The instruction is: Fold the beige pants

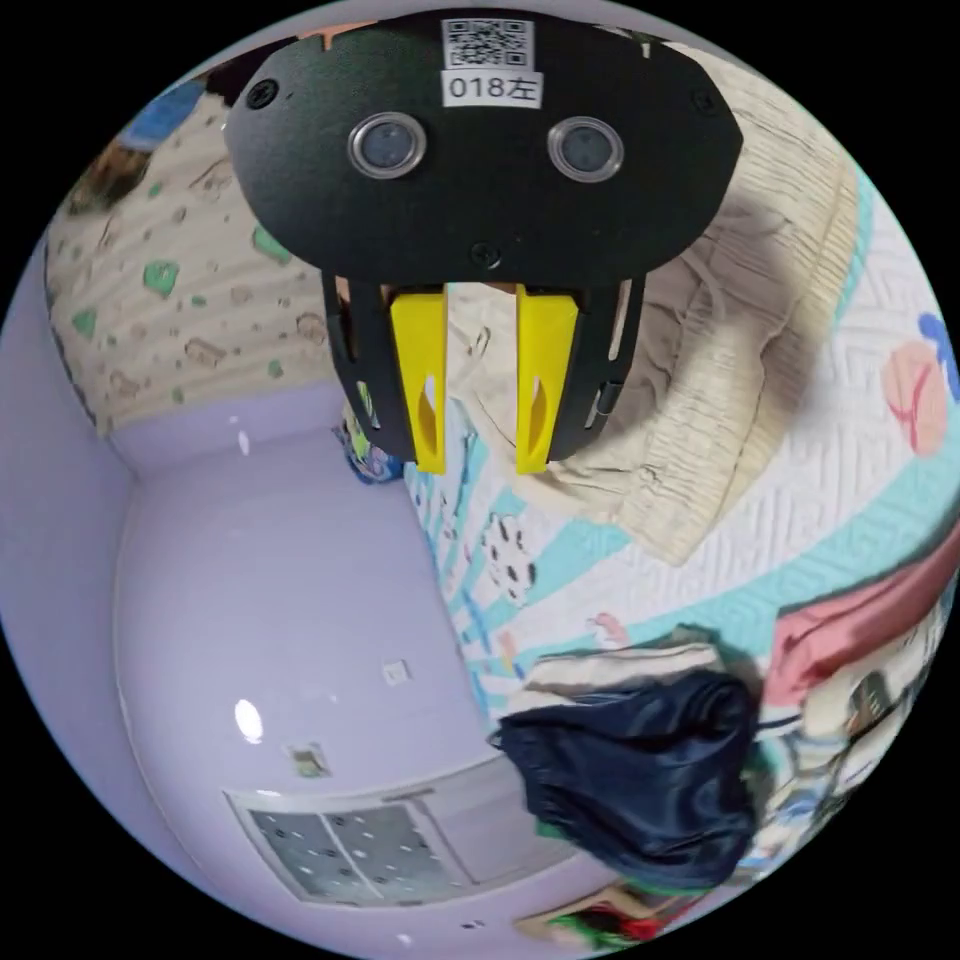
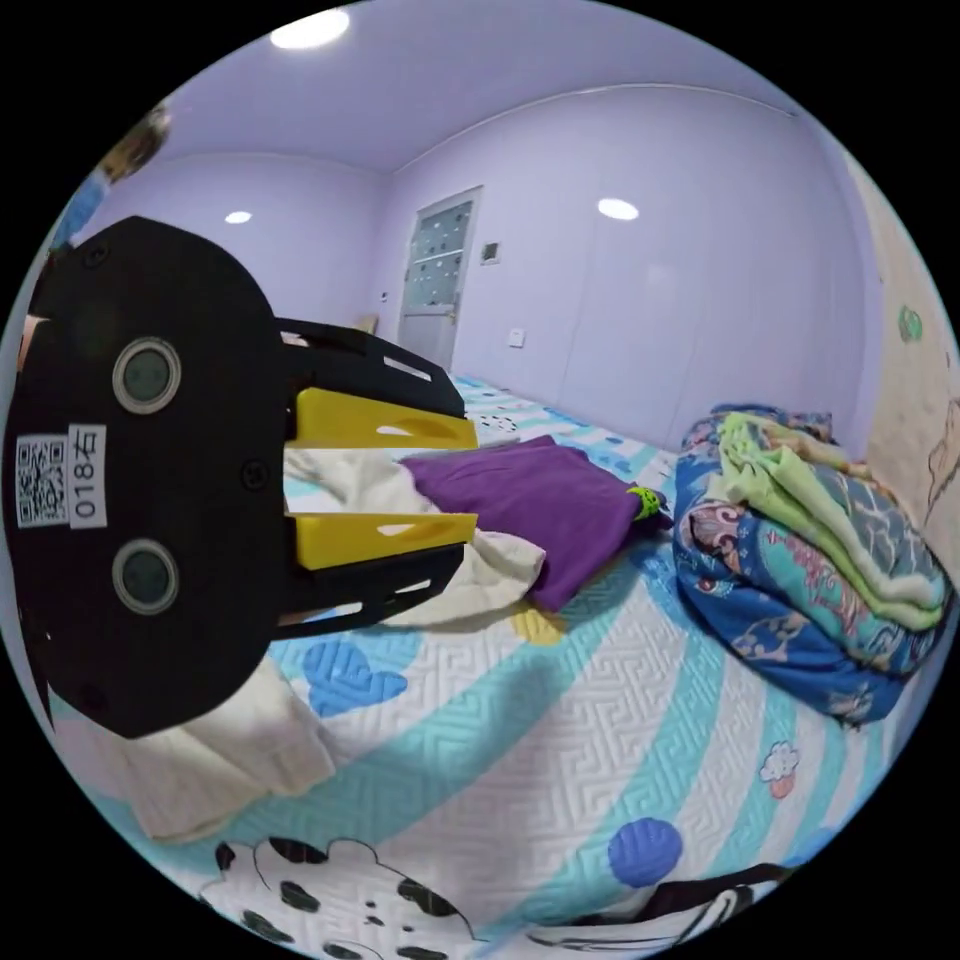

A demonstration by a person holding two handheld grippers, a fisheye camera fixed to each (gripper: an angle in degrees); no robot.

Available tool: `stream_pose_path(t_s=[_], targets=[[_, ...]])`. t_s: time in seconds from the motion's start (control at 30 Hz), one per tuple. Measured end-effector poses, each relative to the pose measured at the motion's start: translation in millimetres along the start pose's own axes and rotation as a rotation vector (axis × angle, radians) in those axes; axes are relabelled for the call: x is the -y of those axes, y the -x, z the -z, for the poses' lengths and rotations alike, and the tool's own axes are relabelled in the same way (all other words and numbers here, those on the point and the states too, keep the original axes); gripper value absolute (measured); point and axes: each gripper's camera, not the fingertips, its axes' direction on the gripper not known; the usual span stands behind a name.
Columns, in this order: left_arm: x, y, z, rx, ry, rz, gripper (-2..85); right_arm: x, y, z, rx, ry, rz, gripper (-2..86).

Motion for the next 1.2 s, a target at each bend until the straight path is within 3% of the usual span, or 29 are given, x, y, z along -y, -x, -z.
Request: stream_pose_path(t_s=[0.17,0.23,0.43,0.6,0.67,0.83,1.0,1.2], targets=[[-57,-41,48,0.049,0.122,-0.310,10.2,-84,-12,64,-0.155,0.033,0.211,9.6],[-100,-46,81,0.187,0.144,-0.389,10.0,-117,-29,87,-0.197,0.038,0.200,9.7],[-188,-24,143,0.566,0.146,-0.385,10.2,-186,-79,136,-0.347,-0.073,0.082,10.2],[-217,-1,150,0.645,0.155,-0.305,11.2,-187,-85,122,-0.300,-0.095,0.041,10.3],[-220,7,147,0.645,0.160,-0.275,11.4,-185,-81,113,-0.252,-0.105,0.028,10.7],[-216,36,127,0.424,0.248,-0.125,12.3,-187,-76,105,-0.205,-0.107,0.010,10.6],[-204,67,120,0.305,0.226,0.014,12.4,-188,-89,115,-0.136,-0.114,-0.044,9.9],[-197,72,111,0.404,0.253,0.014,8.0,-178,-97,119,-0.065,-0.098,-0.077,10.2]])
